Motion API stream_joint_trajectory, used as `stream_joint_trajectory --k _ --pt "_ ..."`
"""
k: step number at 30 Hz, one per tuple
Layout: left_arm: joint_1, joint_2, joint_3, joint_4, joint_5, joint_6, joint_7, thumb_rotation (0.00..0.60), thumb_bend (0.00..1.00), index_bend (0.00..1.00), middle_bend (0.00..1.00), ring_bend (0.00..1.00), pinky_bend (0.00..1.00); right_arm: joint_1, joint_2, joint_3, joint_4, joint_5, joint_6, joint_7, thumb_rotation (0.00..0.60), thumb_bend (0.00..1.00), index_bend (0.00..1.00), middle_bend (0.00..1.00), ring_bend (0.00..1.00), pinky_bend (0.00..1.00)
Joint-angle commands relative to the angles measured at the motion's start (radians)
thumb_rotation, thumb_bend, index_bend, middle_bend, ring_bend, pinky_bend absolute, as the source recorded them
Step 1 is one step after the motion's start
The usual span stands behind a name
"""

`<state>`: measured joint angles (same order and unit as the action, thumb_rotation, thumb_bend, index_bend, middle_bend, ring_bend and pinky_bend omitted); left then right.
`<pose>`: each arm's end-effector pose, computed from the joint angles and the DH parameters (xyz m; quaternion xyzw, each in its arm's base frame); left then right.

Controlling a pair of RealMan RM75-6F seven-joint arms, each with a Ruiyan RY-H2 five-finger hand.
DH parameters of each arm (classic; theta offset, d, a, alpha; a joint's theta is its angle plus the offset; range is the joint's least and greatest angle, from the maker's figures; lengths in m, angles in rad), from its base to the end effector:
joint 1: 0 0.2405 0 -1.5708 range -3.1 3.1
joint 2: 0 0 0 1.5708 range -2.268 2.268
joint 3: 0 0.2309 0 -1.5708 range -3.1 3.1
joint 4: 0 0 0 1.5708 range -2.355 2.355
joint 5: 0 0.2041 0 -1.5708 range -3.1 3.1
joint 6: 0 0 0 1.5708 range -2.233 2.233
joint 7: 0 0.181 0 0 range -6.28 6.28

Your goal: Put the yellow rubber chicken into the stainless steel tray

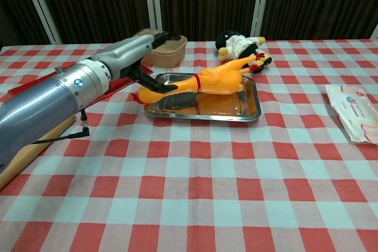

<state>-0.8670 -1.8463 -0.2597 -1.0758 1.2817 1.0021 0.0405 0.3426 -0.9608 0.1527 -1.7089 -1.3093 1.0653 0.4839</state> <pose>-0.0662 0.3934 -0.0632 -0.7018 -0.3722 -0.4811 0.3708 -0.2573 -0.2999 0.1534 0.5320 -0.5710 0.4496 0.4345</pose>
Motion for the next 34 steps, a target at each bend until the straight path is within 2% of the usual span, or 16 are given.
stream_joint_trajectory --k 1,4,7,11,14,17,23,27,34 --pt "0.019 0.057 -0.007 -0.089 -0.053 -0.014 0.108 0.600 0.13 0.00 0.00 0.00 0.00 -0.001 0.001 0.002 0.002 0.000 0.002 0.001 0.600 0.07 0.00 0.00 0.00 0.11" --pt "0.039 0.087 -0.011 -0.136 -0.021 0.059 0.120 0.600 0.13 0.00 0.00 0.00 0.00 -0.003 0.006 0.002 0.003 -0.002 0.005 -0.002 0.600 0.07 0.00 0.00 0.00 0.11" --pt "0.091 0.154 -0.002 -0.225 0.007 0.149 0.148 0.600 0.13 0.00 0.00 0.00 0.00 -0.008 0.011 0.002 0.008 -0.003 0.016 -0.017 0.600 0.07 0.00 0.00 0.00 0.11" --pt "0.201 0.324 0.027 -0.459 -0.039 0.219 0.238 0.600 0.13 0.00 0.00 0.00 0.00 -0.022 0.004 -0.005 0.033 0.003 0.045 -0.086 0.600 0.07 0.00 0.00 0.00 0.11" --pt "0.294 0.474 0.059 -0.651 -0.069 0.272 0.253 0.600 0.13 0.00 0.02 0.00 0.00 -0.039 -0.021 -0.013 0.053 0.014 0.087 -0.176 0.600 0.07 0.00 0.00 0.00 0.11" --pt "0.379 0.576 0.109 -0.751 -0.027 0.346 0.229 0.600 0.13 0.03 0.05 0.00 0.00 -0.060 -0.063 -0.019 0.062 0.015 0.151 -0.269 0.600 0.07 0.00 0.00 0.00 0.07" --pt "0.516 0.675 0.220 -0.789 0.068 0.454 0.169 0.600 0.13 0.05 0.06 0.00 0.00 -0.114 -0.169 -0.044 0.104 -0.029 0.315 -0.494 0.600 0.07 0.00 0.00 0.00 0.00" --pt "0.593 0.714 0.288 -0.771 0.125 0.501 0.114 0.600 0.13 0.05 0.06 0.00 0.00 -0.144 -0.198 -0.075 0.097 -0.065 0.359 -0.549 0.600 0.07 0.00 0.00 0.00 0.00" --pt "0.687 0.724 0.356 -0.729 0.189 0.577 0.062 0.600 0.13 0.06 0.05 0.00 0.00 -0.202 -0.214 -0.116 0.051 -0.104 0.433 -0.617 0.600 0.07 0.00 0.00 0.00 0.00"
